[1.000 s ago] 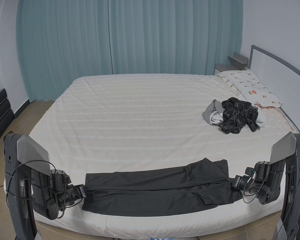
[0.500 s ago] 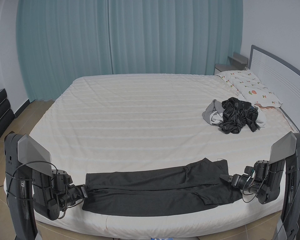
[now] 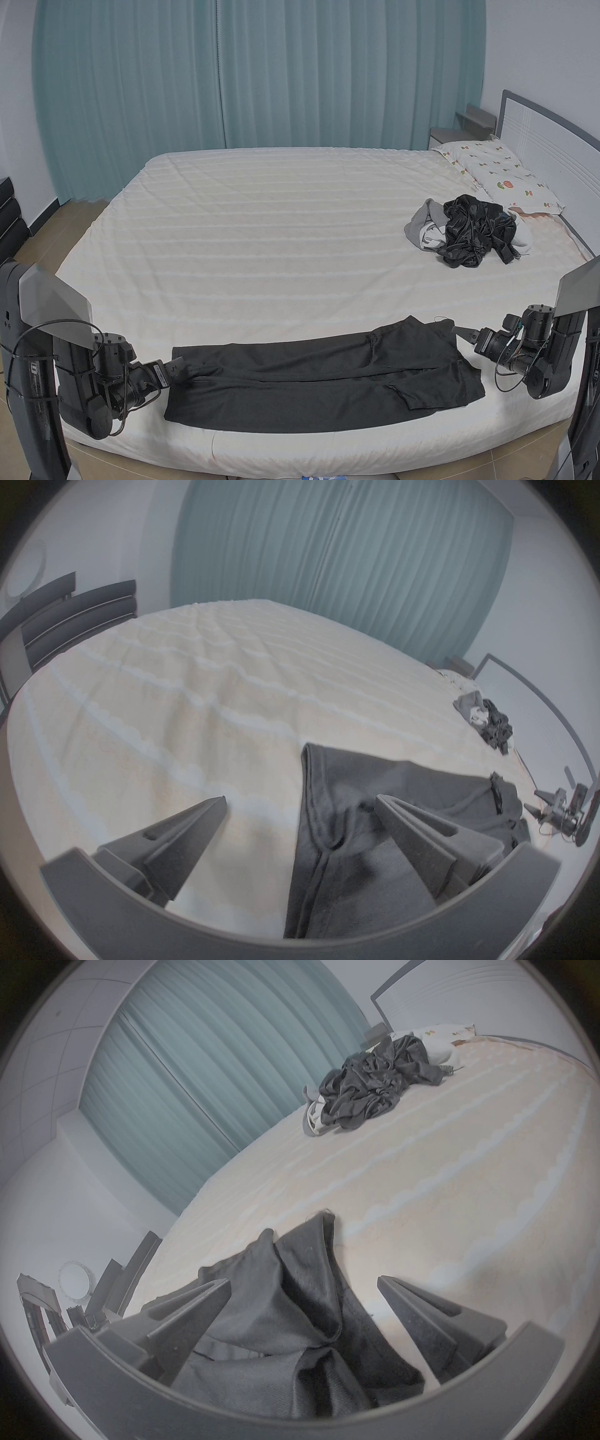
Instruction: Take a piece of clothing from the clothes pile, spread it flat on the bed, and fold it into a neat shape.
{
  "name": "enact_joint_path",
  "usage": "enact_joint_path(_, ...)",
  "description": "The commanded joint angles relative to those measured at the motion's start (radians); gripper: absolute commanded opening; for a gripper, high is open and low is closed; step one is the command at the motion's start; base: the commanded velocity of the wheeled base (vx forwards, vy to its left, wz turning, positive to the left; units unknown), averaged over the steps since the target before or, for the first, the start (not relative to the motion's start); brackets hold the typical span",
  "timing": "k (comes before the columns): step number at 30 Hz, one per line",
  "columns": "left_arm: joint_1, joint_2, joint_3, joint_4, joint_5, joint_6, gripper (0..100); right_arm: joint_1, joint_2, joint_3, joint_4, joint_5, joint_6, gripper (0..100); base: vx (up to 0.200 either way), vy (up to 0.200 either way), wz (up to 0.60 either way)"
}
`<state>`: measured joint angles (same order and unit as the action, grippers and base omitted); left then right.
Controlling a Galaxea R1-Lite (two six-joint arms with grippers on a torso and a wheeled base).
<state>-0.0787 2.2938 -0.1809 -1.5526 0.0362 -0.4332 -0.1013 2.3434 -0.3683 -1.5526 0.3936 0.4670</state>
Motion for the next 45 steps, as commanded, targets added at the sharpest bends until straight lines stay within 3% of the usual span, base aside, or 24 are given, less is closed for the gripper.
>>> enact_joint_path(1,0.005,-0.105,-0.012,-0.018,0.002,-0.042,100,0.002,-0.039,-0.017,-0.004,0.001,0.041,100,0.000,0.000,0.00)
enact_joint_path(5,0.007,-0.116,-0.040,-0.018,-0.007,-0.045,100,0.008,-0.050,-0.038,0.006,0.001,0.047,100,0.000,0.000,0.00)
enact_joint_path(9,0.002,-0.076,-0.178,0.022,-0.016,-0.064,100,0.031,-0.046,-0.123,0.095,0.001,0.105,100,0.000,0.000,0.00)
enact_joint_path(15,0.007,-0.028,-0.391,0.272,-0.061,-0.151,100,0.037,-0.026,-0.256,0.259,0.004,0.243,100,0.000,0.000,0.00)
enact_joint_path(21,0.024,-0.022,-0.513,0.482,-0.114,-0.233,100,0.028,0.033,-0.296,0.278,0.024,0.252,100,0.000,0.000,0.00)
enact_joint_path(33,0.027,-0.019,-0.494,0.574,-0.121,-0.233,100,0.026,0.036,-0.293,0.279,0.039,0.255,100,0.000,0.000,0.00)
enact_joint_path(45,-0.001,0.006,-0.470,0.578,-0.122,-0.233,100,0.020,0.034,-0.288,0.278,0.039,0.255,100,0.000,0.000,0.00)
